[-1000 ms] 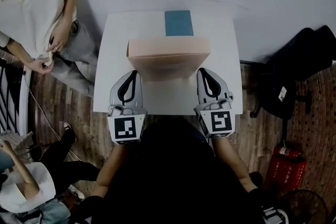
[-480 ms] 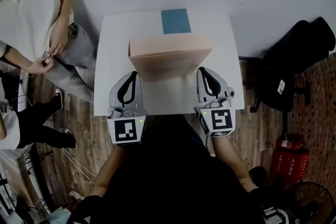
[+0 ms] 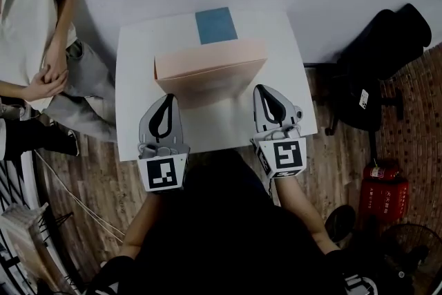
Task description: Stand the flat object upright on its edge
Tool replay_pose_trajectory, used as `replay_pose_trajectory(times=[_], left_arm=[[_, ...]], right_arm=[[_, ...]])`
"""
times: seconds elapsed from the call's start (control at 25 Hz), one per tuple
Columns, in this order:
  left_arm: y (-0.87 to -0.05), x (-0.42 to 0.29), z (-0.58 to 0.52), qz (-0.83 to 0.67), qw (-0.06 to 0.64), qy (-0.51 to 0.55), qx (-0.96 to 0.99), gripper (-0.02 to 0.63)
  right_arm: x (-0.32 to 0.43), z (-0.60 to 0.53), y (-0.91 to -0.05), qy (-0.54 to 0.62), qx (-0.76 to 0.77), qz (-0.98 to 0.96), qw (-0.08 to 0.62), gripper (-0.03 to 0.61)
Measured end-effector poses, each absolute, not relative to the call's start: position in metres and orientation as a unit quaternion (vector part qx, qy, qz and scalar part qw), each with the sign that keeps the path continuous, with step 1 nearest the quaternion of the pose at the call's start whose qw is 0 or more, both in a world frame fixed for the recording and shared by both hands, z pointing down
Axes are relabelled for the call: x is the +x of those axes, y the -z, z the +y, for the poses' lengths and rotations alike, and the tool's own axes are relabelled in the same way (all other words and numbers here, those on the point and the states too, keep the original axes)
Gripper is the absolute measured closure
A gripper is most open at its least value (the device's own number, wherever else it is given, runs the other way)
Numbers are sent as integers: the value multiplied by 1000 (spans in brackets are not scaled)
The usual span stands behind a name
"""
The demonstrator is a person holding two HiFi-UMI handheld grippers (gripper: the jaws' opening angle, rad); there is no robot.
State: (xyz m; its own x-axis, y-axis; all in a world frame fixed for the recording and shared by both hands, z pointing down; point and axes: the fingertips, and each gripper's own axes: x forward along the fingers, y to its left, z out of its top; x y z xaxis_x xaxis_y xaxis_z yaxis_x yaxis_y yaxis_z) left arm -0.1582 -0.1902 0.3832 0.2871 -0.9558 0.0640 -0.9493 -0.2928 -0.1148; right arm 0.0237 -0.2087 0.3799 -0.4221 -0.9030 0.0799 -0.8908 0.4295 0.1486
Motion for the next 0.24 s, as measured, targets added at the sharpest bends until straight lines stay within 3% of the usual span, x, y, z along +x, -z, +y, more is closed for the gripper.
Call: replay_pose_trajectory(times=[0.24], left_arm=[[-390,-161,-185,591,21,65,-804,601]], right_arm=[[25,-203,-390,32,537,-839,83,566]])
